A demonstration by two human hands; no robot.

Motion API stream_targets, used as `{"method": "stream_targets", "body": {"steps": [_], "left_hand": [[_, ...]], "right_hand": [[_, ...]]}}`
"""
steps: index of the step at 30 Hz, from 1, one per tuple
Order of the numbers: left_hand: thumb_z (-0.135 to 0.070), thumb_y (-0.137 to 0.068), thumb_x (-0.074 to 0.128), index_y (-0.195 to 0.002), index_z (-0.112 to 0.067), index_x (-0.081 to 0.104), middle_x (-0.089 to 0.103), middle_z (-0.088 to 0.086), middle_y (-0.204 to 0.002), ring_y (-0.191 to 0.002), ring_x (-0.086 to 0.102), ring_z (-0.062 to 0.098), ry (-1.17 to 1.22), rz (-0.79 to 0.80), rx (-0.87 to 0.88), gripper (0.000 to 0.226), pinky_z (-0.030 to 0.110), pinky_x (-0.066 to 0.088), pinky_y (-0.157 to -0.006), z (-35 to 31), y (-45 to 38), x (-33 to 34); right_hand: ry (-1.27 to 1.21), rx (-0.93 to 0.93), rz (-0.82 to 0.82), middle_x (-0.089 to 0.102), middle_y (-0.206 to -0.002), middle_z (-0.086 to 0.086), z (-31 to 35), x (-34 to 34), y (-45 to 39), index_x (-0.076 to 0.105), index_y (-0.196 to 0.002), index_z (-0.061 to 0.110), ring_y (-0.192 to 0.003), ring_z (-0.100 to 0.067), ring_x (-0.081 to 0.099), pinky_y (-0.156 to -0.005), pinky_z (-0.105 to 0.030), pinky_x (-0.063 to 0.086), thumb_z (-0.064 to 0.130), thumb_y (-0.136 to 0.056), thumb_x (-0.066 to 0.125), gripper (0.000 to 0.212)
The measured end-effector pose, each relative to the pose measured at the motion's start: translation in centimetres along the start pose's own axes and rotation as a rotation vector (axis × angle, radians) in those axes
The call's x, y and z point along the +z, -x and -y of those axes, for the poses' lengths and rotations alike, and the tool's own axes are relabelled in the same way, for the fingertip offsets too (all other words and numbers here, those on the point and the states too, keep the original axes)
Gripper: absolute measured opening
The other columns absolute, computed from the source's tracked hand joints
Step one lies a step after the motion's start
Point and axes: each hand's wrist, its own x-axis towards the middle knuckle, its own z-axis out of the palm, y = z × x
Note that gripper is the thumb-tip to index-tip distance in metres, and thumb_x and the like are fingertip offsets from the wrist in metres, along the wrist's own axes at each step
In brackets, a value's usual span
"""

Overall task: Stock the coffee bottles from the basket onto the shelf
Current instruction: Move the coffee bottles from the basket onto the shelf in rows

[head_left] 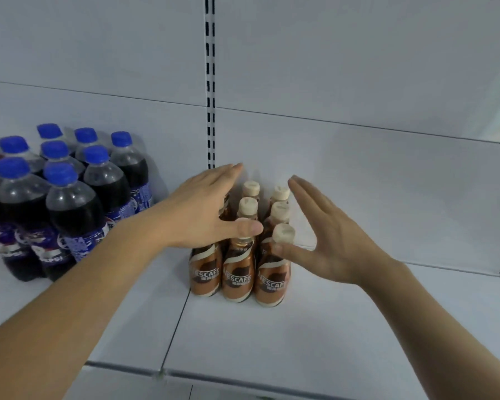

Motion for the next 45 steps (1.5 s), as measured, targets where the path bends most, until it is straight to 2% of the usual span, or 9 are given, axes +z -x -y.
{"method": "stream_targets", "body": {"steps": [3,8,11,14,20,26,29,33,45], "left_hand": [[-0.101,-0.057,0.064,-0.17,-0.04,-0.008,0.002,-0.023,-0.177,-0.161,0.015,0.007,0.155,0.017,-0.096,0.147,0.038,0.026,-0.13,1.8,2.6,1.1],[-0.085,-0.054,0.085,-0.17,-0.043,-0.006,0.022,-0.016,-0.175,-0.152,0.042,0.011,0.274,0.038,-0.227,0.153,0.04,0.039,-0.125,4.9,4.8,5.3],[-0.061,-0.069,0.091,-0.16,-0.047,0.024,0.058,-0.016,-0.143,-0.128,0.063,0.01,0.286,0.022,-0.246,0.115,0.04,0.054,-0.111,5.9,4.9,7.9],[-0.056,-0.072,0.084,-0.144,-0.051,0.037,0.067,-0.018,-0.128,-0.116,0.067,0.007,0.307,-0.016,-0.233,0.086,0.043,0.057,-0.105,6.3,4.8,9.3],[-0.058,-0.072,0.083,-0.15,-0.05,0.034,0.061,-0.016,-0.142,-0.123,0.064,0.009,0.316,-0.043,-0.166,0.092,0.042,0.055,-0.106,6.7,4.4,9.9],[-0.093,-0.059,0.075,-0.169,-0.043,-0.005,0.002,-0.02,-0.178,-0.163,0.012,0.005,0.379,0.024,-0.105,0.145,0.043,0.025,-0.132,8.1,3.6,9.2],[-0.07,-0.072,0.088,-0.169,-0.044,-0.002,0.009,-0.031,-0.168,-0.154,0.018,-0.004,0.461,0.05,-0.021,0.134,0.034,0.026,-0.13,8.3,2.7,9.1],[-0.068,-0.073,0.087,-0.164,-0.058,-0.001,0.037,-0.025,-0.167,-0.151,0.043,0.003,0.582,0.07,0.068,0.127,0.045,0.043,-0.123,8.9,2.1,9.9],[-0.087,-0.059,0.085,-0.166,-0.049,-0.013,0.006,-0.02,-0.179,-0.164,0.019,0.01,0.6,0.069,0.181,0.15,0.049,0.032,-0.13,11.2,-0.8,9.7]], "right_hand": [[0.091,-0.121,0.0,0.031,-0.179,-0.007,2.6,0.0,-2.3,0.032,-0.171,0.017,-0.166,-0.03,0.027,-0.132,-0.053,0.03,0.082,-0.09,0.052,0.105],[0.314,-0.187,0.228,0.026,-0.18,-0.007,5.0,1.6,-4.7,0.023,-0.172,0.022,-0.167,-0.035,0.021,-0.133,-0.058,0.021,0.087,-0.084,0.052,0.113],[0.348,-0.181,0.255,0.025,-0.18,-0.007,4.9,2.3,-4.9,0.026,-0.171,0.024,-0.165,-0.033,0.025,-0.132,-0.055,0.021,0.082,-0.087,0.058,0.107],[0.345,-0.187,0.236,0.026,-0.18,-0.006,4.7,2.6,-4.8,0.028,-0.171,0.024,-0.162,-0.032,0.032,-0.13,-0.052,0.025,0.075,-0.089,0.065,0.102],[0.37,-0.192,0.252,0.029,-0.179,-0.007,4.3,2.5,-4.8,0.028,-0.171,0.023,-0.161,-0.032,0.035,-0.13,-0.055,0.027,0.079,-0.089,0.056,0.104],[0.408,-0.11,0.294,0.014,-0.183,-0.003,7.1,1.7,-6.0,0.002,-0.175,0.025,-0.166,-0.031,0.023,-0.131,-0.062,0.021,0.101,-0.077,0.031,0.127],[0.416,-0.083,0.31,0.018,-0.182,-0.004,8.5,2.6,-7.4,0.006,-0.175,0.023,-0.166,-0.029,0.023,-0.13,-0.061,0.024,0.102,-0.076,0.031,0.129],[0.423,-0.027,0.314,0.027,-0.179,-0.003,8.6,3.9,-7.6,0.014,-0.174,0.024,-0.164,-0.029,0.027,-0.126,-0.06,0.032,0.095,-0.081,0.037,0.12],[0.4,0.051,0.345,0.014,-0.182,0.004,9.6,3.0,-7.7,0.002,-0.175,0.031,-0.167,-0.028,0.016,-0.13,-0.057,0.025,0.099,-0.082,0.035,0.12]]}}
